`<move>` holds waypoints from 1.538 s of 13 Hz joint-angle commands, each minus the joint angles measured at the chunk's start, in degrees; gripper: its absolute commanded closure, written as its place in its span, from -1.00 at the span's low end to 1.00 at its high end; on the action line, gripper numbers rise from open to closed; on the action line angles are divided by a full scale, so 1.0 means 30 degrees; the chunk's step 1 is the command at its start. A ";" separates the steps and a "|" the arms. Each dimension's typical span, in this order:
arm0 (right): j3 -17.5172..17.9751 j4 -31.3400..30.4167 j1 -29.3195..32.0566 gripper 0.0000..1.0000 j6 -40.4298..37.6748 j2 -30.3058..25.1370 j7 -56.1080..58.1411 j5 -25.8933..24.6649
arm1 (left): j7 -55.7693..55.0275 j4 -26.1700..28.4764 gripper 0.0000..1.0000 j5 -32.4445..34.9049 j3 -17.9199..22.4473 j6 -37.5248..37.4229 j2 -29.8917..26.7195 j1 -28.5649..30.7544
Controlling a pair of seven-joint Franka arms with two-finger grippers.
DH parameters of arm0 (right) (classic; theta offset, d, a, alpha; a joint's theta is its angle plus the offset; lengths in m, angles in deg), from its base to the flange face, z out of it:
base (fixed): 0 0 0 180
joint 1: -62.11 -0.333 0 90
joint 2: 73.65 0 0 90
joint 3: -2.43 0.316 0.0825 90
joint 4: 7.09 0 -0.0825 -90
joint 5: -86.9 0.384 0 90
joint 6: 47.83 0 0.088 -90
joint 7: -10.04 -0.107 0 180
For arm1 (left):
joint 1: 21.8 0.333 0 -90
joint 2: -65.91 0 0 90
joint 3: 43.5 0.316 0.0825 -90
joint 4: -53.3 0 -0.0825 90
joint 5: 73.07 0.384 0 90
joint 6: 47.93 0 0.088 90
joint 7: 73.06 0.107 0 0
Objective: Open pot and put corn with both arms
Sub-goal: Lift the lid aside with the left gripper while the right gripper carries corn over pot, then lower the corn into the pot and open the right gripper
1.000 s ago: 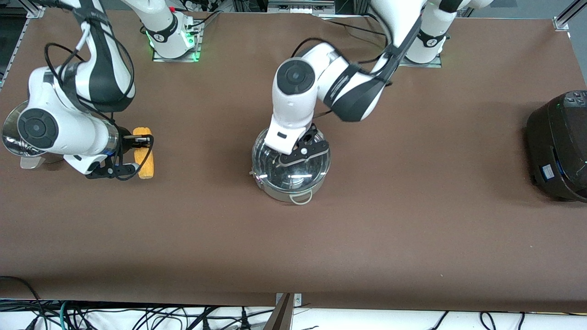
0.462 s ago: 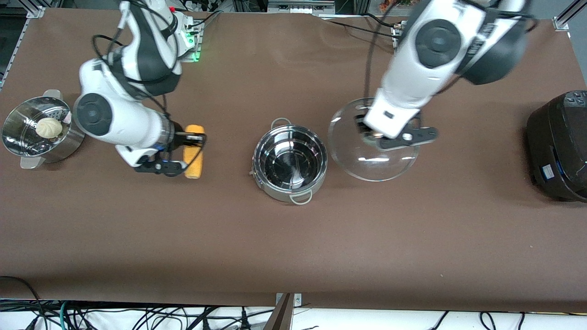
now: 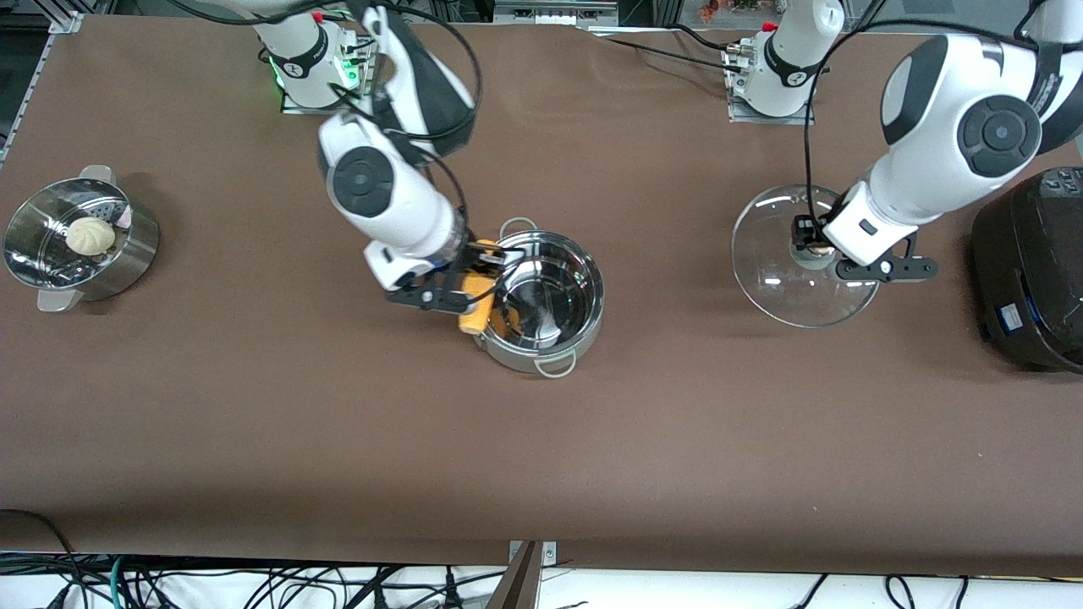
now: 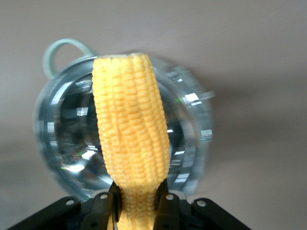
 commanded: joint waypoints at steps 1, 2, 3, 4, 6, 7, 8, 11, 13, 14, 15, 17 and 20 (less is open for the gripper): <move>-0.0176 0.1284 -0.0823 1.00 0.1666 0.1817 -0.0928 0.0714 | 0.1685 0.4406 1.00 0.0283 -0.0339 0.4762 -0.0621 0.0792; -0.0176 0.1284 -0.0971 1.00 0.2021 0.2344 -0.0958 0.0714 | 0.1864 0.5843 1.00 0.0282 -0.0339 0.7102 -0.0097 0.0852; -0.0176 0.1313 -0.1321 1.00 0.2430 0.2813 -0.1074 0.0714 | 0.1866 0.6554 1.00 0.0282 -0.0339 0.8547 0.0720 0.0852; -0.0176 0.1285 -0.1527 1.00 0.2782 0.3166 -0.1075 0.0714 | 0.1866 0.6677 1.00 0.0282 -0.0339 0.9054 0.1598 0.0852; -0.0206 0.1284 -0.1588 0.83 0.2815 0.3578 -0.0959 0.0685 | 0.1866 0.6649 1.00 0.0283 -0.0339 0.9118 0.2336 0.0823; -0.0206 0.1284 -0.1588 0.02 0.2815 0.3667 -0.1016 0.0656 | 0.1866 0.6649 1.00 0.0312 -0.0310 0.9118 0.2572 0.0823; -0.0235 0.1284 -0.1617 -0.98 0.2815 0.3725 -0.0959 0.0510 | 0.1866 0.6620 1.00 0.0312 -0.0310 0.9118 0.2603 0.0823; -0.0381 0.1313 -0.1530 -1.00 0.2612 0.3086 -0.0783 0.0334 | 0.1866 0.6561 -0.83 0.0312 -0.0310 0.9089 0.2516 0.0823; -0.1021 0.1313 -0.1471 -1.00 0.1449 0.2003 -0.0695 -0.0047 | 0.1633 0.6415 -1.00 0.0253 -0.0339 0.8740 0.1963 0.0823; -0.1548 0.1343 -0.1442 -1.00 0.0365 0.1418 -0.0666 -0.0077 | 0.1573 0.6124 -1.00 0.0253 -0.0310 0.8099 0.1437 0.0823; -0.1930 0.1343 -0.1442 -1.00 -0.0313 0.0774 -0.0665 -0.0164 | 0.1573 0.5222 -1.00 0.0224 -0.0281 0.6323 0.1054 0.0823; -0.2896 0.1314 -0.1471 -1.00 -0.1688 -0.0720 -0.0433 -0.2348 | 0.1485 0.2474 -1.00 0.0224 -0.0252 0.2108 0.0117 0.0823; -0.4972 0.1343 -0.1442 -1.00 -0.3331 -0.2626 0.0300 -0.4119 | 0.1573 -0.2358 -1.00 0.0253 -0.0251 -0.3961 -0.0443 0.1086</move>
